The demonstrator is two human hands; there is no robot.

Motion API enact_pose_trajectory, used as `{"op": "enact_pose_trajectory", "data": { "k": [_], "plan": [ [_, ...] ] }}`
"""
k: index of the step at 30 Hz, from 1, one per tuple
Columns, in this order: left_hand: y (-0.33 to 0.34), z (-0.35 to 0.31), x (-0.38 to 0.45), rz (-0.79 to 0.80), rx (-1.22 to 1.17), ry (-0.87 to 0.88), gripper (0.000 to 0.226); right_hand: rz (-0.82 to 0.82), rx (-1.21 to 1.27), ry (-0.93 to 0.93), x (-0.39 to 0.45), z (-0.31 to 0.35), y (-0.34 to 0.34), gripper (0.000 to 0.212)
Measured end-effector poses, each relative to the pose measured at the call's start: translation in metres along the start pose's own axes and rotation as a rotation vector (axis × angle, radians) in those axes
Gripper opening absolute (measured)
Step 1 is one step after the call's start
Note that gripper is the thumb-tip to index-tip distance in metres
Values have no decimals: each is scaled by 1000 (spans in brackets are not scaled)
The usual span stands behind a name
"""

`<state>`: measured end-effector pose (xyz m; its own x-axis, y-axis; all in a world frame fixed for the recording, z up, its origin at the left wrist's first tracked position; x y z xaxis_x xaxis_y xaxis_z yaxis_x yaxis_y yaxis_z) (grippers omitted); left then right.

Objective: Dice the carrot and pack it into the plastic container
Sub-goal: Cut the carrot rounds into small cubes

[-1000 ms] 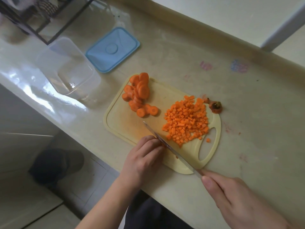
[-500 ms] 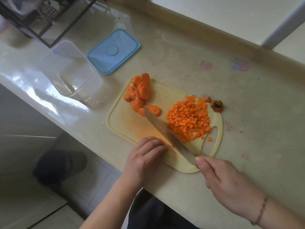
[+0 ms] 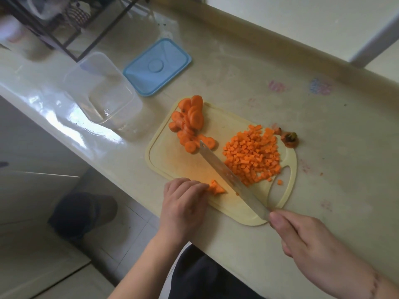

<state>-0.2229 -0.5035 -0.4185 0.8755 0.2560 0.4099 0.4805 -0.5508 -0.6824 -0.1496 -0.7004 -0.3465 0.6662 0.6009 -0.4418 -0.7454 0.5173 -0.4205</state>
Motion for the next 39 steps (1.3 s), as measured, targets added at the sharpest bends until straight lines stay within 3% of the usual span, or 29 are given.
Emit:
{"op": "enact_pose_trajectory", "data": {
  "k": [7, 13, 19, 22, 23, 26, 31, 35, 39],
  "plan": [
    [2, -1, 1, 5, 34, 46, 16, 13, -8, 36, -7, -7, 3, 30],
    [-6, 8, 12, -56, 29, -110, 18, -10, 13, 64, -9, -9, 2, 32],
    [-1, 9, 17, -44, 36, -88, 23, 37, 34, 70, -8, -4, 5, 36],
    [-1, 2, 15, -46, 2, -33, 17, 29, 40, 93, -10, -7, 5, 26],
    [0, -3, 14, -28, -9, 8, 15, 33, 41, 94, -11, -10, 6, 30],
    [8, -15, 10, 49, 8, 109, 17, 79, -12, 112, -12, -17, 12, 75],
    [15, -17, 8, 97, -12, 137, 16, 44, -68, 134, -15, -23, 14, 93],
    [14, -16, 9, 88, -50, 146, 16, 9, -155, 90, -12, -28, 21, 86],
    [14, -16, 7, 92, -36, 146, 10, -2, -164, 12, 5, -18, 27, 49]
  ]
}}
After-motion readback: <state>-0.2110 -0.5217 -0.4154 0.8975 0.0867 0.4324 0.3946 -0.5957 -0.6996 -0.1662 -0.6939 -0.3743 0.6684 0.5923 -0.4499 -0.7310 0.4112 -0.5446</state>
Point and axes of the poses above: each hand's wrist, its own x-axis towards the middle knuckle, its own y-axis out of the palm, z = x × y, the point moved 8 cm from there along x, towards the middle knuckle
